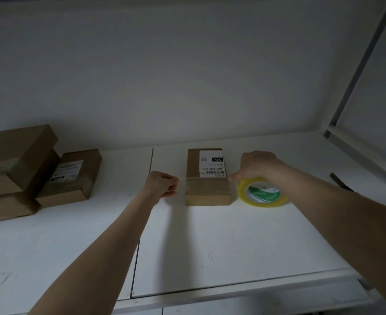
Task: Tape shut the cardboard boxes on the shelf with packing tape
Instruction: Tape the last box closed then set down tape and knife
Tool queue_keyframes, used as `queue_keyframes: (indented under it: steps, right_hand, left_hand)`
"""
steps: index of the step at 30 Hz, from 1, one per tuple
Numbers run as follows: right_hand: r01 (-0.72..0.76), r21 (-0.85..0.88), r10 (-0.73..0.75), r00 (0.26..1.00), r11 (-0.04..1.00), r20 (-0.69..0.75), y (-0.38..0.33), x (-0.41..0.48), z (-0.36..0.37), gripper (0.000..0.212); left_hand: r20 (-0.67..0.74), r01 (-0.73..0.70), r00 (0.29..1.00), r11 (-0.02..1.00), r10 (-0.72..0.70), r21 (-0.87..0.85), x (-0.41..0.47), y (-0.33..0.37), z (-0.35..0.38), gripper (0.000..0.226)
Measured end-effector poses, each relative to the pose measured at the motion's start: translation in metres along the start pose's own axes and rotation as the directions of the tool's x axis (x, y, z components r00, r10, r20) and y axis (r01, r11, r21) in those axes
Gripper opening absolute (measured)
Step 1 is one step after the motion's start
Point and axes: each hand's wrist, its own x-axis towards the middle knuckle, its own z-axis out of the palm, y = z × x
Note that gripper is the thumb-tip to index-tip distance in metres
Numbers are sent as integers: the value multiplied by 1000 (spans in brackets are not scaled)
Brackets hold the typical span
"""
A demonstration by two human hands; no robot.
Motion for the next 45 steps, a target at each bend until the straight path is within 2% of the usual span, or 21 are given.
queue_keyframes:
  steps: [3,8,11,13,15,18,19,20,22,23,26,30,33,36,38,41,43,45]
  right_hand:
    - [-14,-39,15,1000,999,16,-3,2,2,60]
    - [-56,-69,58,998,996,36,-13,8,4,67]
    - [-77,-65,81,995,995,54,-17,12,5,72]
    - [-87,-64,91,994,994,60,-18,12,5,72]
    - [-91,-67,96,993,994,72,-18,13,5,71]
    - [-85,-66,90,993,994,77,-19,12,6,69]
    - [-81,-65,86,994,995,73,-19,12,6,69]
    - [-77,-63,81,994,995,69,-18,12,7,69]
    - [-66,-63,70,996,996,58,-18,13,7,69]
    - [-61,-66,65,996,996,55,-18,13,7,70]
    - [-40,-73,43,998,997,39,-17,13,8,70]
    - [-5,-26,6,999,1000,53,-10,8,7,66]
    - [12,31,-13,999,999,48,2,4,6,64]
    - [10,100,-13,999,995,30,18,0,7,61]
    - [27,199,-31,999,980,16,33,-3,8,58]
    - [95,533,-122,992,841,14,62,-10,4,53]
    - [113,654,-169,985,748,24,76,-17,-3,48]
    - [85,734,-152,988,674,25,84,-20,-5,52]
  left_hand:
    - [-6,14,1000,999,-14,29,3,-4,3,12]
    - [-21,51,999,997,-50,63,9,-14,9,5]
    - [-18,59,998,990,-57,132,9,-18,16,17]
    - [-14,26,1000,971,-24,236,8,-19,24,24]
    - [-7,2,1000,923,1,385,5,-16,29,20]
    - [-17,-10,1000,766,27,643,0,-13,21,54]
    - [-43,-31,995,706,88,707,-1,-12,17,57]
    - [-74,-72,980,679,184,731,-4,-10,15,49]
    - [-66,-178,948,691,311,701,-10,-3,21,26]
    - [-35,-193,956,714,291,673,-14,1,29,29]
    - [22,-75,997,860,73,505,-20,7,59,33]
    - [-15,70,998,956,-68,284,-13,8,74,18]
    - [-30,116,993,990,-113,86,-14,15,79,28]
    - [-5,133,991,985,-133,107,-15,21,86,59]
    - [-19,113,994,989,-112,97,-18,24,88,65]
    - [-20,77,997,994,-79,-72,-27,37,83,57]
    - [7,32,999,990,-32,-140,-33,49,78,50]
    - [11,7,1000,985,-5,-173,-42,59,71,44]
